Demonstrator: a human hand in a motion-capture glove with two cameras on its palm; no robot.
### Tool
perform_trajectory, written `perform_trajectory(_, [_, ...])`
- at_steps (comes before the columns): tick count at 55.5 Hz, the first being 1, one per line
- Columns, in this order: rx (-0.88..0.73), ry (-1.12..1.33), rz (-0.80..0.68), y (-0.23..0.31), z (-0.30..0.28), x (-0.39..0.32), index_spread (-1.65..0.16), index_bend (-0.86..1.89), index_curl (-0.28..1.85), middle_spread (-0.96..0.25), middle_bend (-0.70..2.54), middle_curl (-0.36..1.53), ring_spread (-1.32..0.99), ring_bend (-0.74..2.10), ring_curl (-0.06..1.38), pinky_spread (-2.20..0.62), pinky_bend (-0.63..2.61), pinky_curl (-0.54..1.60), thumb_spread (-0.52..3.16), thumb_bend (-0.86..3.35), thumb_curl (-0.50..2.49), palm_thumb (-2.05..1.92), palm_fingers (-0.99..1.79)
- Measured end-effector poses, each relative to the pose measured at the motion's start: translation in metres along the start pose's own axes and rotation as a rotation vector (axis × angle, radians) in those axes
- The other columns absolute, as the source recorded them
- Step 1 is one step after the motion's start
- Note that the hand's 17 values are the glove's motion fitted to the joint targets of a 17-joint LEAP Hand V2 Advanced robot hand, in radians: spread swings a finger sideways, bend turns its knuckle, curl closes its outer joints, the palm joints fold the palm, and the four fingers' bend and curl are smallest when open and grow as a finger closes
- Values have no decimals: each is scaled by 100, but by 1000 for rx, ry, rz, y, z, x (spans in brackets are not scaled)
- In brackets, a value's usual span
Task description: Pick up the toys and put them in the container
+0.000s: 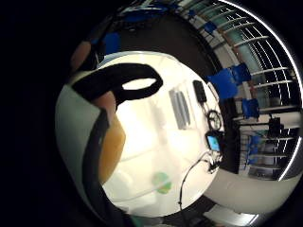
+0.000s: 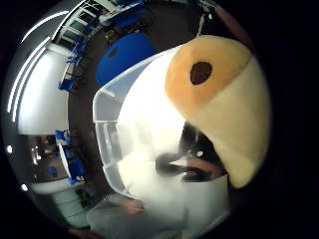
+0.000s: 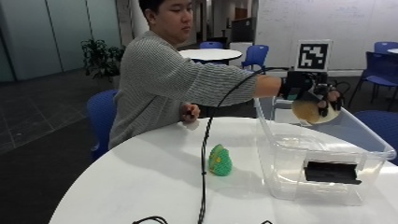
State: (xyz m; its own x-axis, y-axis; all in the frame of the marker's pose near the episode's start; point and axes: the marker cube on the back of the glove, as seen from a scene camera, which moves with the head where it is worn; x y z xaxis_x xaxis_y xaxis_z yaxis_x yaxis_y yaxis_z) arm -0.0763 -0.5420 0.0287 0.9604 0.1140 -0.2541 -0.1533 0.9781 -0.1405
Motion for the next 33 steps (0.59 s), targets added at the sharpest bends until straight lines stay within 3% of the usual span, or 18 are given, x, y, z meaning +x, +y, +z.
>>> perform_trajectory(3, [-37,24,-131,5,14,6,-38,16,23,-29,31,46,-39,81,39,-30,120,36,149,8,55,36,43])
perform_trajectory(6, [-100,49,-68,5,31,8,-38,17,24,-29,28,46,-39,79,39,-29,120,36,150,7,54,35,37])
perform_trajectory(14, [-226,21,-65,12,54,7,-36,12,26,-22,13,41,-28,55,34,-14,127,39,145,-3,45,19,-17])
perform_trajectory(19, [-224,51,2,12,59,9,-34,11,24,-18,12,37,-20,43,29,-7,126,37,139,-5,40,9,-26])
perform_trajectory(24, [-208,-116,-42,17,52,-5,-33,10,23,-16,12,34,-14,37,28,-2,123,36,135,-4,37,4,-25])
perform_trajectory(33, [-199,-145,-73,33,37,-5,-32,10,21,-14,11,30,-9,34,28,1,118,34,132,-2,34,-1,-23])
